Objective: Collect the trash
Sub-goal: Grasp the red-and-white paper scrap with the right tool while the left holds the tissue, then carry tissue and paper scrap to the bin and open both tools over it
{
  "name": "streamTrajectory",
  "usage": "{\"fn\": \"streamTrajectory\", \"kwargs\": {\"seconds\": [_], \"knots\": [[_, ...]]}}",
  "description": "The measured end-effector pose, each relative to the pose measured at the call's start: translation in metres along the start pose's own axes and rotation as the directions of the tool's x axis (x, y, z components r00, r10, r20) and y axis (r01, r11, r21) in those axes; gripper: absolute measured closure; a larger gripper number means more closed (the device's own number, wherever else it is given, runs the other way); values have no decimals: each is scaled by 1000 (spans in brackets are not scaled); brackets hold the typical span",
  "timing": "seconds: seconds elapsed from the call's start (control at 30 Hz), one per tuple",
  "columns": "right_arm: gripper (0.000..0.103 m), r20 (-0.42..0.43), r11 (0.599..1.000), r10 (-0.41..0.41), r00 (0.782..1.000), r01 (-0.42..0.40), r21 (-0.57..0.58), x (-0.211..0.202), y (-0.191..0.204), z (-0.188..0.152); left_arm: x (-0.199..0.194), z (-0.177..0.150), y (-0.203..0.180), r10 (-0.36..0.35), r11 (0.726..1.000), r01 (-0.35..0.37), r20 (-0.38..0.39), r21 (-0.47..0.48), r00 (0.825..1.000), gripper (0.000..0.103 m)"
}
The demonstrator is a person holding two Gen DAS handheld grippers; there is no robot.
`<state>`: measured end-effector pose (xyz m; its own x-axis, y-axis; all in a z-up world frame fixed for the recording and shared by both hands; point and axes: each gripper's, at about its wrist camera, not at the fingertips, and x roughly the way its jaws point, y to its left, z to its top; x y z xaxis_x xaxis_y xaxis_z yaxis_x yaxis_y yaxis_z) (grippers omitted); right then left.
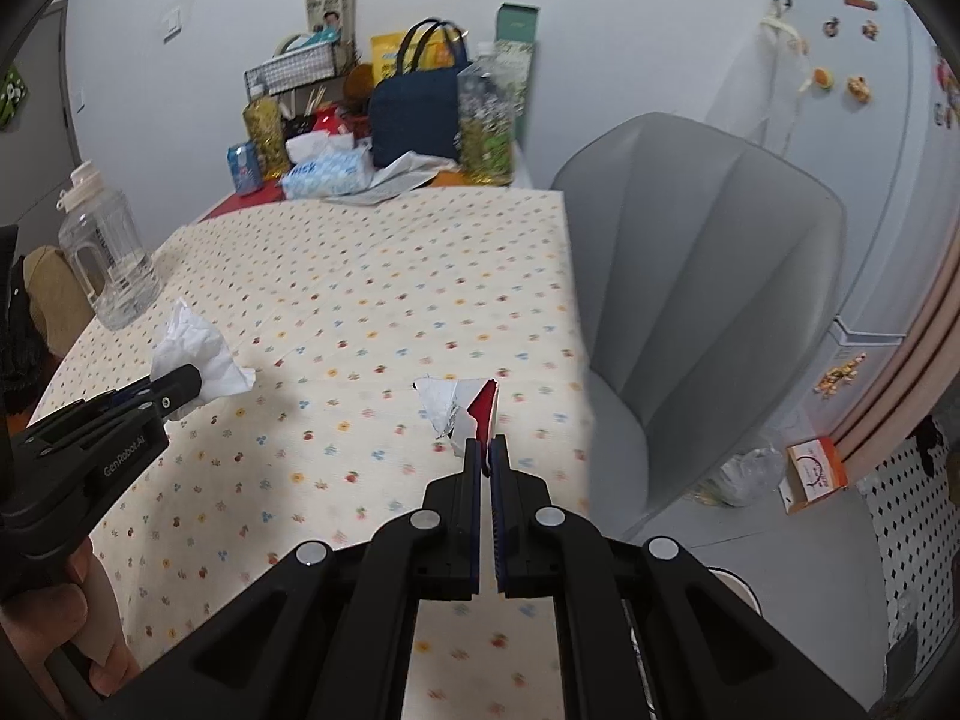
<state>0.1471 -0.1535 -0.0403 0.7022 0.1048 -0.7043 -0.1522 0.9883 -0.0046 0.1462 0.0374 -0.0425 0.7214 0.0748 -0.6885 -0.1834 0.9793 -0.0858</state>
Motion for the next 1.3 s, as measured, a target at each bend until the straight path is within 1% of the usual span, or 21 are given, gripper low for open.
{"fn": "streamTrajectory", "kwargs": {"seconds": [0.33,0.6,0.8,0.97,1.3], "knots": [[99,45,995,-64,997,60,81,-41,-51,-14,-25,-2,-56,-75,993,72,30,95,997,86],[99,44,983,-120,992,113,143,-56,-92,-33,-32,-8,-100,-124,978,118,24,171,992,86],[99,37,969,-162,986,152,192,-62,-123,-45,-32,-14,-137,-166,961,160,8,225,986,86],[99,29,953,-197,980,185,238,-66,-150,-54,-29,-23,-171,-205,939,202,-21,279,979,86],[99,-24,915,-243,970,238,325,-59,-200,-82,-14,-43,-227,-243,897,258,-89,358,966,86]]}}
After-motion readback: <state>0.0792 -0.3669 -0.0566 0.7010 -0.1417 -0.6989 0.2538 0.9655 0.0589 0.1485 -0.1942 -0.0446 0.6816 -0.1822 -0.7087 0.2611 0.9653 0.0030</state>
